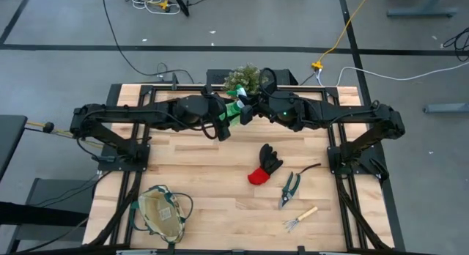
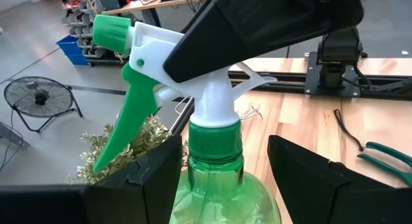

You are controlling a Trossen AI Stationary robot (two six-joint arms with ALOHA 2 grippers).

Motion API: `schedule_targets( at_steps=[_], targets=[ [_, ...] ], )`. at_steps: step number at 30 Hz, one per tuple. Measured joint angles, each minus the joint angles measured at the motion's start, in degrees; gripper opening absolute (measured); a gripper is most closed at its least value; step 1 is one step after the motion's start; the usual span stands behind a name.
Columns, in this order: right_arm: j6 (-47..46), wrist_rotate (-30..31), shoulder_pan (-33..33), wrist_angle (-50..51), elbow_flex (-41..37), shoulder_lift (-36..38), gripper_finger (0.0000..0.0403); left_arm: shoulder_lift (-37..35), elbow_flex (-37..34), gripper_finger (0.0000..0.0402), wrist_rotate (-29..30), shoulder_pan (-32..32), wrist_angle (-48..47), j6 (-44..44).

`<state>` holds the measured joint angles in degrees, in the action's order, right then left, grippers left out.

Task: Pick & Place Garden tools in Gardening bag
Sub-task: Put the green spray bottle into the gardening bag

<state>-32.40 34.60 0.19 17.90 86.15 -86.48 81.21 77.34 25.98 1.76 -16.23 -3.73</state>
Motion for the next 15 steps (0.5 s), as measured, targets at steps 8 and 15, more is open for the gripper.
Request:
schedule_targets(
  at_steps=[8,15],
  targets=[
    [0.06,0.07,0.01,0.05,0.0,0.0,0.0052,0.42,-0.02,0.0236,0.05,0.0,0.01,0.0],
    [0.08,0.1,0.02,-0.36,0.0,0.0,0.0052,1.7,-0.02,0.0236,1.03,0.0,2.04,-0.06]
  ],
)
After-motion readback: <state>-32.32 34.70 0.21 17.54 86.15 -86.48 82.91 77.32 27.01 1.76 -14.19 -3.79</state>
